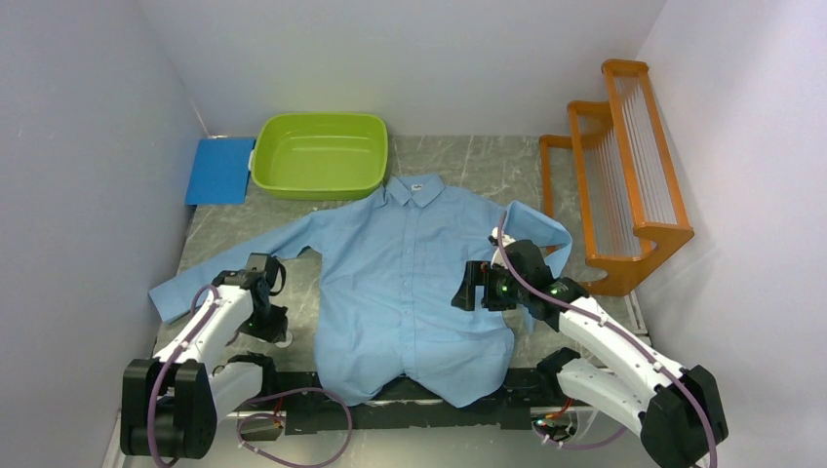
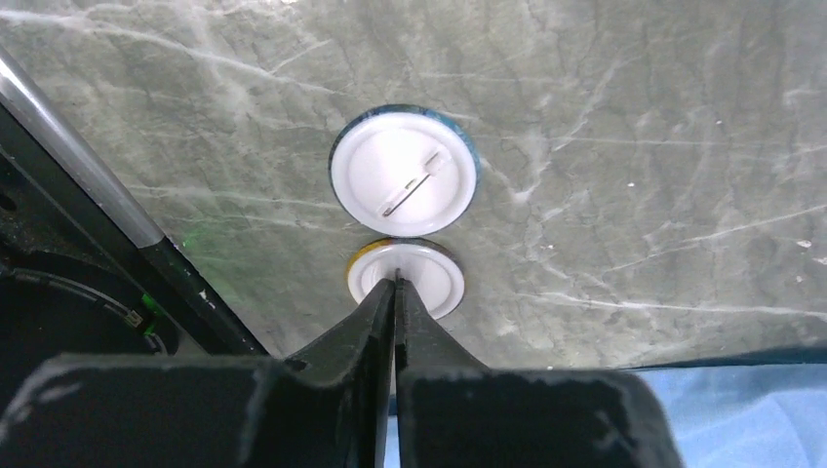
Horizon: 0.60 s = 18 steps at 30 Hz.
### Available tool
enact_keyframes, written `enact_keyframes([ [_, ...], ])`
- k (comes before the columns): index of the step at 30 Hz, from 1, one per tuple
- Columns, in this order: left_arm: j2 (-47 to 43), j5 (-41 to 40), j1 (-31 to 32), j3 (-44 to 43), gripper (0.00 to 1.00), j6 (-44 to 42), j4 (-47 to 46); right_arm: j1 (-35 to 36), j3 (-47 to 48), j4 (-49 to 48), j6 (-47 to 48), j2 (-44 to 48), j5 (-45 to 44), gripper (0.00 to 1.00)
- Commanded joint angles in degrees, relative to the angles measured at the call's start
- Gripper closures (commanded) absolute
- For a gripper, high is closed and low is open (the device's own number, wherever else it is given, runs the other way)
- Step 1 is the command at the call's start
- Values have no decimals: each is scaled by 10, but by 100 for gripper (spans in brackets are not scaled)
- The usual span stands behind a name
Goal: Pin the brooch onto the clothing
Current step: Pick up the brooch from the center of the board.
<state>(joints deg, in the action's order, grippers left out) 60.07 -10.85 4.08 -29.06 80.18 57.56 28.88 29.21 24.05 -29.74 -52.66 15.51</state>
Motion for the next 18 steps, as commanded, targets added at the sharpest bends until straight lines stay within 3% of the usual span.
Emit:
enact_keyframes([
  [1, -1, 6, -3, -1, 97, -19, -35, 2, 31, 9, 12, 20, -13, 10],
  [7, -2, 38, -3, 12, 97, -76, -94, 2, 36, 17, 13, 28, -14, 10],
  [18, -20, 77, 34, -50, 97, -199, -160, 2, 37, 4, 4, 23, -1, 10],
])
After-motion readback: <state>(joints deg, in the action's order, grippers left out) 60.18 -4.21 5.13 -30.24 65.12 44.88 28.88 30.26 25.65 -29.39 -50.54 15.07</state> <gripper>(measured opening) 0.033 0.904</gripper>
